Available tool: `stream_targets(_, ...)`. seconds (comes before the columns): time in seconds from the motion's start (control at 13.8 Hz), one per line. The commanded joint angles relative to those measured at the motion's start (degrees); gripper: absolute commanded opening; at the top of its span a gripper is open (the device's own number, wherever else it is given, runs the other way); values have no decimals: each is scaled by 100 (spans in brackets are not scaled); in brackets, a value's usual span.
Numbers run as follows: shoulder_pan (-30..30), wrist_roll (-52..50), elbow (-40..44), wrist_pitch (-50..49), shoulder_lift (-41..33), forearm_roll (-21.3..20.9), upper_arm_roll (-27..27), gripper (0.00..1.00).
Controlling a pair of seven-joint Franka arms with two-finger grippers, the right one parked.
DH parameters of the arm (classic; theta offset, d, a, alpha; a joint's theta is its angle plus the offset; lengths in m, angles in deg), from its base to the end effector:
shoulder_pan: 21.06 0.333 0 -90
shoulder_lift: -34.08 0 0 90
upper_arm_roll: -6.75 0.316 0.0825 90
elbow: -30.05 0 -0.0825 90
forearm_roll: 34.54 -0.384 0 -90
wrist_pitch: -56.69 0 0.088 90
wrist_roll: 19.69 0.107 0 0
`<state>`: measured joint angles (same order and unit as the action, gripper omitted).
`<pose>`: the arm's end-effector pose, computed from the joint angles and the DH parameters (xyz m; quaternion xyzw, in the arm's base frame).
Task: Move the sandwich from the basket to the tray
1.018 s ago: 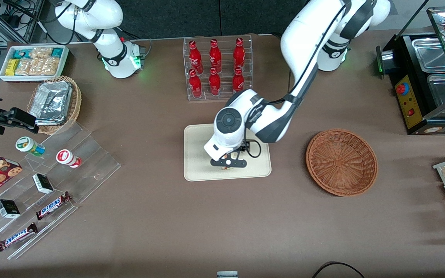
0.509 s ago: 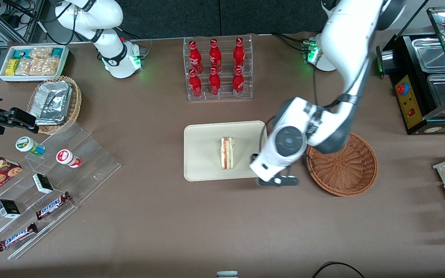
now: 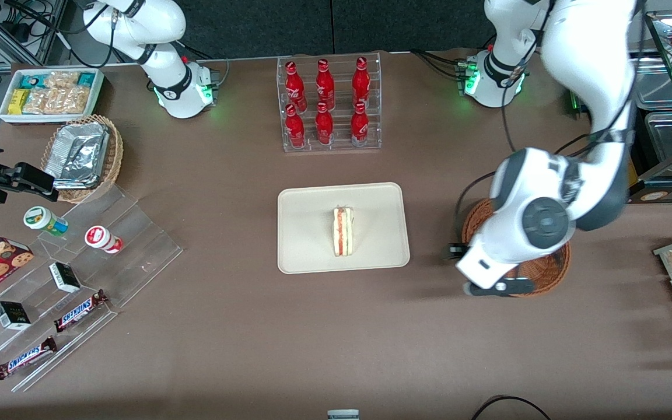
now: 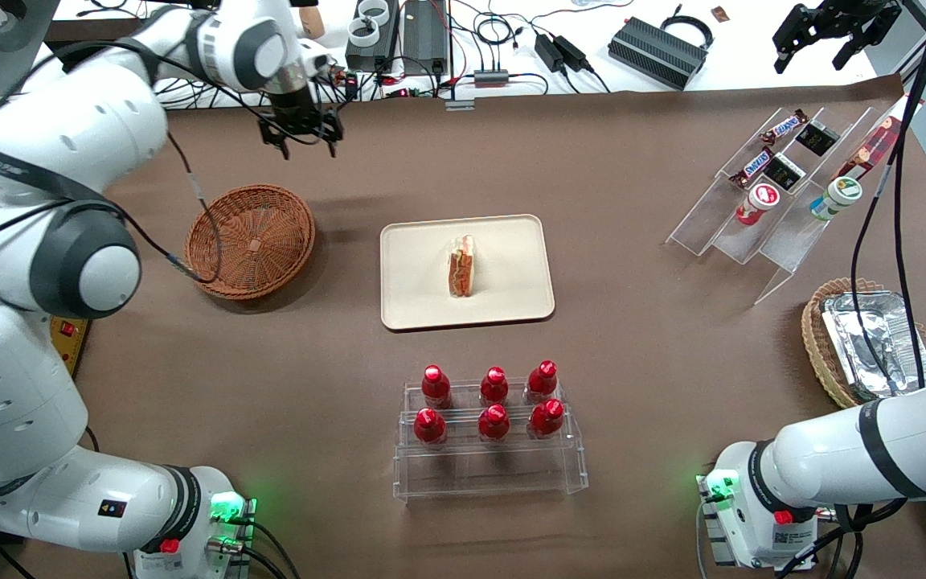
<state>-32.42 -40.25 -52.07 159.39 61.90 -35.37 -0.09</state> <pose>0.6534 -0.1995 0.4052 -0.9976 -0.0236 0.0650 0.0004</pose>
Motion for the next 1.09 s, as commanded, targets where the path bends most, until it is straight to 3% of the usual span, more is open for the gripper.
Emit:
stream_targets(0.0,335,393,-296,-416,-566,48,-54,100)
stream_targets(0.51,1240,1282,-1077,-1155,-1910,39,-133,100)
stream_targets(0.73,1618,1343,-1069,-1629,-2368,39,-449,100)
stream_targets(1.02,1646,1511,-1043,-2122,-2808,13,-423,100)
